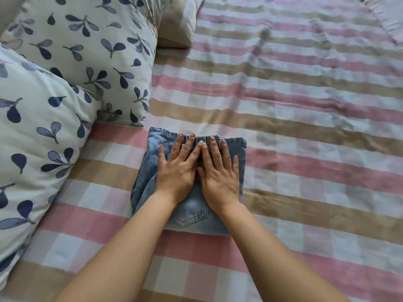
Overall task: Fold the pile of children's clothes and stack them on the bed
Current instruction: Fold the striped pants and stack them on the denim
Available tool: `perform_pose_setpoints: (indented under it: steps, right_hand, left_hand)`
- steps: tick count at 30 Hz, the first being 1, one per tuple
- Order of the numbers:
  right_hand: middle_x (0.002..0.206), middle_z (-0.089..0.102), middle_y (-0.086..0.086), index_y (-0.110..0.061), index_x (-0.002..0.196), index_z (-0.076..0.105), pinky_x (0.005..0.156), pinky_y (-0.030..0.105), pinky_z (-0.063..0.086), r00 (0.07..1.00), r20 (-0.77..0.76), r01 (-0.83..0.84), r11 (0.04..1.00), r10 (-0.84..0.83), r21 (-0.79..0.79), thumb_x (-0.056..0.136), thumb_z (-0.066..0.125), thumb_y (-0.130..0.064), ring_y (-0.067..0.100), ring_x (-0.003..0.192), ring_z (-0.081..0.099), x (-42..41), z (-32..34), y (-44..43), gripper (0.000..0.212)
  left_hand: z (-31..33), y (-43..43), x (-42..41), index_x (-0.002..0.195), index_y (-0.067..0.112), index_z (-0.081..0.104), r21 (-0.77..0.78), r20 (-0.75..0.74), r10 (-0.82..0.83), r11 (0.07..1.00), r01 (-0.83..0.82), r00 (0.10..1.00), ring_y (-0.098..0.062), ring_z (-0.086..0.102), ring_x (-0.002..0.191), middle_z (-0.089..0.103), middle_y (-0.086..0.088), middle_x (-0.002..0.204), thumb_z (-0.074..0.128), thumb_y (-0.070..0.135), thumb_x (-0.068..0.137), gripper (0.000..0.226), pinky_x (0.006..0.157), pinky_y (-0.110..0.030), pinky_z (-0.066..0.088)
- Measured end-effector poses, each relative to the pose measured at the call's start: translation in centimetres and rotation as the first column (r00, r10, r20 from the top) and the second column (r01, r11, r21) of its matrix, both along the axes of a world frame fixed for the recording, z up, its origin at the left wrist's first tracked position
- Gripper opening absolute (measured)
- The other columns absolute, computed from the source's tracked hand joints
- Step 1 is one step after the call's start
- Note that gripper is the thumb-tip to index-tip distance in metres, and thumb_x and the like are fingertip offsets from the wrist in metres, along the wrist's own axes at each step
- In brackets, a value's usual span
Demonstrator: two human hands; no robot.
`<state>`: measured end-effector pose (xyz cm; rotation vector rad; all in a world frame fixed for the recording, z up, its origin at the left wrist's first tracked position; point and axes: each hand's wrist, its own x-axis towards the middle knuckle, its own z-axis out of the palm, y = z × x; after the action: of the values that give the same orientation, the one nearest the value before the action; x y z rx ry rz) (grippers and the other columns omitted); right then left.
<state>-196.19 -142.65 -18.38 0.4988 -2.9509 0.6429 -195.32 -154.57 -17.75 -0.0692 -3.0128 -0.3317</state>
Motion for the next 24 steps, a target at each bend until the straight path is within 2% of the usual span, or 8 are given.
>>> perform_pose_setpoints:
  steps: [1, 3, 8, 13, 16, 19, 22, 24]
  right_hand:
    - [0.148, -0.014, -0.014, -0.033, 0.143, -0.001, 0.114, 0.049, 0.006, 0.996, 0.084, -0.008, 0.999, 0.005, 0.040, 0.097, 0.033, -0.040, 0.013, 0.138, -0.018, -0.5, -0.9, 0.1, 0.058]
    - [0.143, -0.024, -0.018, -0.035, 0.140, -0.010, 0.113, 0.049, 0.005, 0.994, 0.106, -0.012, 0.998, 0.005, 0.066, 0.097, 0.030, -0.045, 0.011, 0.139, -0.022, -1.3, -2.6, 0.3, 0.060]
    - [0.150, -0.021, -0.010, -0.032, 0.136, -0.018, 0.116, 0.044, 0.004, 0.992, 0.125, -0.035, 0.995, 0.024, 0.089, 0.097, 0.026, -0.045, 0.015, 0.140, -0.020, -1.9, -4.0, 0.3, 0.060]
    - [0.155, -0.020, -0.009, -0.032, 0.146, -0.011, 0.116, 0.045, 0.003, 0.942, 0.321, -0.149, 0.980, 0.101, 0.129, 0.096, 0.026, -0.051, 0.018, 0.142, -0.020, -2.4, -0.9, 1.0, 0.065]
    - [0.158, -0.003, -0.005, -0.030, 0.148, 0.009, 0.115, 0.047, 0.004, 0.953, 0.274, -0.144, 0.988, 0.126, 0.047, 0.095, 0.039, -0.041, 0.020, 0.145, -0.004, -1.3, 2.3, 3.1, 0.062]
    - [0.145, 0.038, 0.003, -0.024, 0.139, 0.037, 0.106, 0.041, 0.029, 0.976, 0.176, -0.141, 0.989, 0.131, 0.045, 0.092, 0.048, -0.029, 0.026, 0.132, 0.034, 1.2, 5.0, 7.7, 0.048]
    - [0.116, 0.062, 0.004, -0.022, 0.117, 0.056, 0.081, 0.037, 0.045, 0.958, 0.263, -0.155, 0.979, 0.116, 0.131, 0.093, 0.043, -0.029, 0.029, 0.105, 0.056, 4.2, 6.8, 14.1, 0.029]
    - [0.113, 0.065, 0.003, -0.022, 0.112, 0.058, 0.078, 0.036, 0.047, 0.950, 0.302, -0.129, 0.977, 0.073, 0.172, 0.093, 0.042, -0.031, 0.029, 0.103, 0.058, 6.2, 7.6, 19.2, 0.027]
  left_hand:
    - [-0.9, -0.3, -0.5, 0.142, 0.037, 0.004, -0.046, 0.054, 0.015, 0.999, -0.012, 0.998, -0.014, -0.014, 0.141, -0.002, 0.012, 0.154, 0.035, 0.030, 0.096, 0.056, 0.110, -0.056, -0.004]
    - [-2.4, -0.7, -1.1, 0.137, 0.041, -0.005, -0.052, 0.073, 0.019, 0.999, -0.015, 0.997, -0.012, -0.024, 0.136, -0.015, 0.016, 0.148, 0.034, 0.034, 0.095, 0.058, 0.107, -0.063, 0.000]
    - [-3.7, -0.6, -1.2, 0.137, 0.041, -0.008, 0.008, 0.111, 0.035, 0.999, -0.036, 0.993, -0.009, -0.024, 0.136, -0.020, 0.018, 0.145, 0.032, 0.036, 0.097, 0.057, 0.110, -0.060, 0.004]
    - [-0.7, -0.7, -1.7, 0.144, 0.035, -0.009, -0.015, 0.303, 0.011, 1.000, -0.006, 0.953, -0.015, -0.019, 0.142, -0.013, 0.011, 0.155, 0.029, 0.035, 0.099, 0.059, 0.111, -0.060, 0.004]
    - [3.2, 0.5, -1.2, 0.148, 0.026, 0.017, -0.033, 0.269, 0.048, 0.999, -0.040, 0.962, -0.020, 0.001, 0.144, 0.010, 0.004, 0.157, 0.039, 0.029, 0.096, 0.056, 0.110, -0.061, 0.006]
    - [7.1, 3.6, 0.6, 0.132, 0.016, 0.047, -0.030, 0.114, -0.011, 0.999, 0.014, 0.993, -0.025, 0.044, 0.126, 0.049, -0.005, 0.136, 0.047, 0.022, 0.091, 0.042, 0.102, -0.048, 0.031]
    - [9.4, 8.8, 2.8, 0.119, 0.021, 0.055, -0.058, 0.203, -0.152, 0.984, 0.167, 0.967, -0.026, 0.060, 0.103, 0.062, -0.001, 0.116, 0.042, 0.027, 0.093, 0.030, 0.077, -0.035, 0.045]
    - [10.0, 13.1, 4.1, 0.118, 0.025, 0.053, -0.070, 0.292, -0.229, 0.963, 0.259, 0.929, -0.023, 0.059, 0.104, 0.061, 0.003, 0.116, 0.039, 0.031, 0.094, 0.028, 0.075, -0.032, 0.045]
